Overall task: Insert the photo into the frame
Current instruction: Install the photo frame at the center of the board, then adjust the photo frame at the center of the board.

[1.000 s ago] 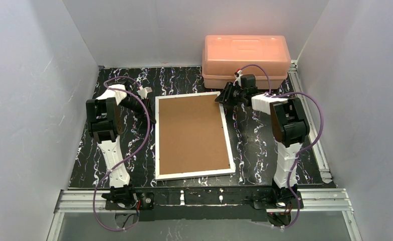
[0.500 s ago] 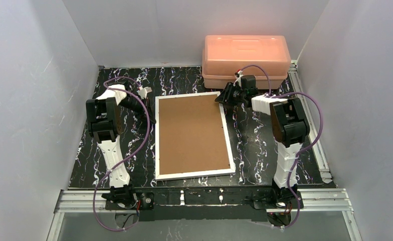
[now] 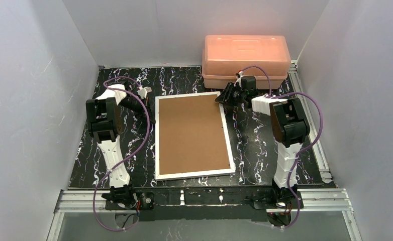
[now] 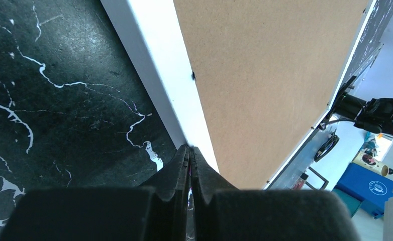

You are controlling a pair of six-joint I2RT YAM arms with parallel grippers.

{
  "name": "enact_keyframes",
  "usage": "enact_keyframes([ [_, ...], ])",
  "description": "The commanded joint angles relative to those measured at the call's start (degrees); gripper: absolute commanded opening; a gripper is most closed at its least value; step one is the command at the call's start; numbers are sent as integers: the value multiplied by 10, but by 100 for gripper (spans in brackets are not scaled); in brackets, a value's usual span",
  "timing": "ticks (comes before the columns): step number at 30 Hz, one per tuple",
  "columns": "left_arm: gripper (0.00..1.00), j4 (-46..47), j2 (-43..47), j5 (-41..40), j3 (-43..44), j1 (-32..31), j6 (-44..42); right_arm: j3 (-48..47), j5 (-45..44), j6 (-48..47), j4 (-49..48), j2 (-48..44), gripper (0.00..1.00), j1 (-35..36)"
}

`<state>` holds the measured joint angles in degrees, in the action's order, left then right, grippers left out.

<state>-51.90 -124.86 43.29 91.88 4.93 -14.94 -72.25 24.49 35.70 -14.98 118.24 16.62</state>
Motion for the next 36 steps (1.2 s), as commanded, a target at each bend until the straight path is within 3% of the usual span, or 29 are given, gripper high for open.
enact_keyframes([
  [1,0,2,-13,-8,5,-12,-9,19,10,10,45,6,43,36],
  [28,0,2,-13,-11,7,-19,-16,83,2,73,-9,22,41,80],
  [36,0,-17,7,1,20,-15,-7,31,-13,34,10,-64,48,78],
])
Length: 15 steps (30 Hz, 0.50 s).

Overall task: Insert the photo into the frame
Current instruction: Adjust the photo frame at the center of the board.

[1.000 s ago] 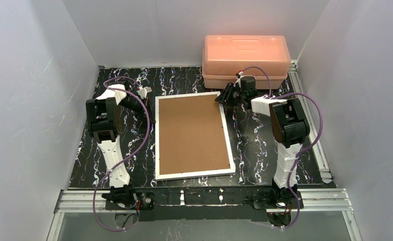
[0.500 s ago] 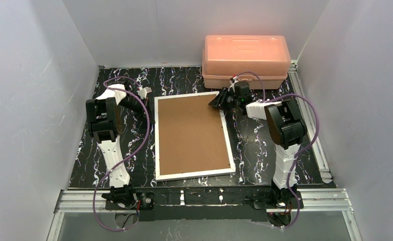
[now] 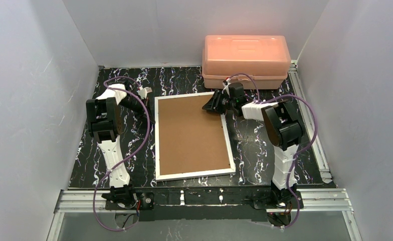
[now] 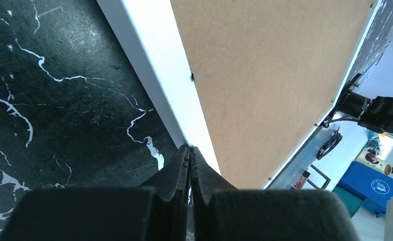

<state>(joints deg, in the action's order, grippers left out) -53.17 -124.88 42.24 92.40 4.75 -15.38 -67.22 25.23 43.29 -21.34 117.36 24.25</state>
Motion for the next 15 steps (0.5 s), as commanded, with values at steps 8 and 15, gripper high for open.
enact_keyframes([
  [8,17,-56,44,22,27,-3,-38,25,-101,-92,81,-139,61,-22],
  [15,21,-95,64,-21,9,7,-112,20,-68,-63,42,-79,56,-34],
])
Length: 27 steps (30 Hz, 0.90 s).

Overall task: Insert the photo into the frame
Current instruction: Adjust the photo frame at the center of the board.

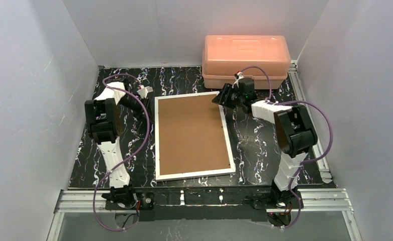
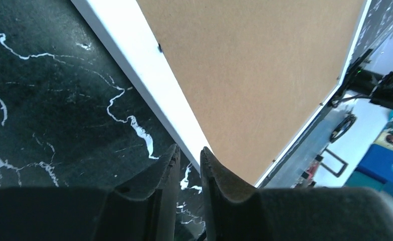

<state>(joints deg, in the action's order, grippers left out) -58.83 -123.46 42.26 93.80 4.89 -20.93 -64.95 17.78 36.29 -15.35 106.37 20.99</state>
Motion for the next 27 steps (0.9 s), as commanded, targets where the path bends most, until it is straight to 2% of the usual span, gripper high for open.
enact_keyframes([
  [1,21,-38,53,-29,-13,6,-66,-4,6,8,-21,36,56,-1],
  [13,17,-30,76,-90,-94,4,-175,8,6,28,-50,61,54,-5],
  [15,17,-27,83,-91,-110,2,-195,24,5,24,-39,33,59,-5],
  [18,16,-18,95,-101,-135,-8,-222,61,-29,11,-9,-35,76,-4],
  [21,15,-4,115,-100,-164,-23,-254,72,-78,-17,54,-89,88,-4],
  [24,14,22,157,-107,-210,-40,-288,76,-128,-40,97,-108,92,-3],
  [27,13,57,199,-131,-263,-79,-326,65,-138,-49,122,-91,94,1],
])
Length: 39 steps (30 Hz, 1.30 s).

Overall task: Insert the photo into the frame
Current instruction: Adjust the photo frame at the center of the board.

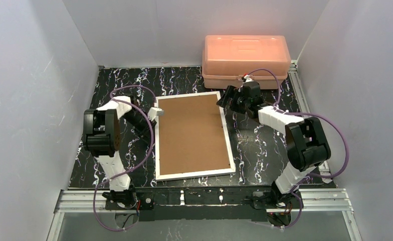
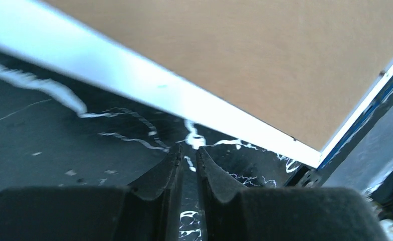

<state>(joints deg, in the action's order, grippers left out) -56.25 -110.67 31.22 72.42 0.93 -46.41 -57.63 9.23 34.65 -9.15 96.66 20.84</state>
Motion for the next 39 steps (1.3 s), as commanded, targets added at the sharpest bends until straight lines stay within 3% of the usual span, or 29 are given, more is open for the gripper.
enact_keyframes([
  [1,13,39,79,-29,-61,-48,-78,-9,-49,-33,57,16,94,6],
  [8,12,61,89,-56,-94,-71,-84,-51,-18,-10,20,93,96,53],
  [16,11,60,124,-84,-125,-72,-105,-184,3,-3,38,182,96,114],
  [27,11,54,134,-65,-146,-75,-113,-562,67,-21,169,402,96,189],
  [33,19,-7,108,-34,-79,-82,-90,-578,-9,-98,213,341,99,184],
  [39,34,-166,86,-11,39,-72,-125,-412,-31,-128,230,161,99,186],
])
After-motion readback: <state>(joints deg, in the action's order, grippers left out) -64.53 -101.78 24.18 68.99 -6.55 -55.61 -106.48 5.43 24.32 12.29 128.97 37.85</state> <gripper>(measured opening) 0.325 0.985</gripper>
